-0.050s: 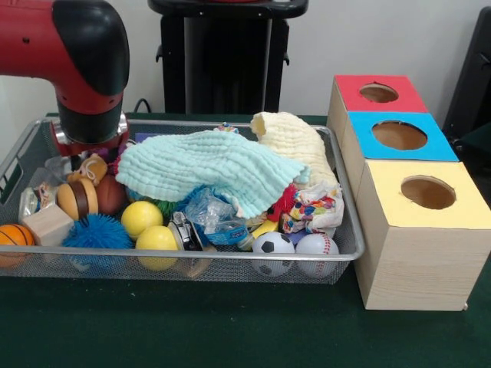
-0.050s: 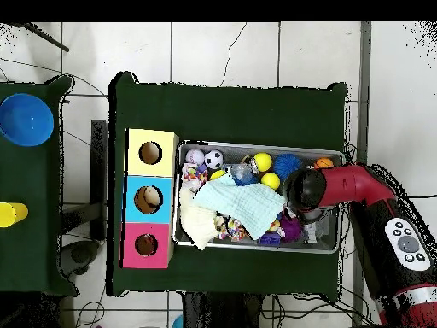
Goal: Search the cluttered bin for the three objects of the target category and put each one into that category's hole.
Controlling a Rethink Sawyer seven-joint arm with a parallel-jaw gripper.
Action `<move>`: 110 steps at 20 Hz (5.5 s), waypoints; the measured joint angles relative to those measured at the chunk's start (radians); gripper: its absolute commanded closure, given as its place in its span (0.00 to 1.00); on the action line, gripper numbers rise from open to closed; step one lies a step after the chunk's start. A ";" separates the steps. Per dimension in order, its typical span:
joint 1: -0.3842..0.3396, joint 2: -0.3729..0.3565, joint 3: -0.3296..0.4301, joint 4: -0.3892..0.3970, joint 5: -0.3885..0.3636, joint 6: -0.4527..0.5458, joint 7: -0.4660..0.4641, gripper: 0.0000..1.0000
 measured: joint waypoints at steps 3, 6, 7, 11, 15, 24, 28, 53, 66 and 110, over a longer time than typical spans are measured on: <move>0.004 0.003 0.000 -0.005 -0.010 0.000 0.000 0.00; 0.007 0.005 0.000 -0.012 -0.012 0.000 0.000 0.00; 0.007 0.005 0.000 -0.012 -0.012 0.000 0.000 0.00; 0.007 0.007 0.000 -0.014 -0.012 0.000 0.000 1.00; 0.005 0.007 0.000 -0.014 -0.012 0.000 0.000 1.00; 0.002 0.007 0.000 -0.014 -0.012 -0.008 0.000 1.00; 0.000 0.004 0.000 -0.010 -0.012 -0.013 0.000 1.00; -0.046 -0.295 0.157 0.252 0.363 -0.068 0.000 1.00; 0.093 -0.371 0.189 0.348 0.517 -0.111 0.000 1.00; 0.526 -0.352 -0.062 0.469 0.617 -0.219 0.018 1.00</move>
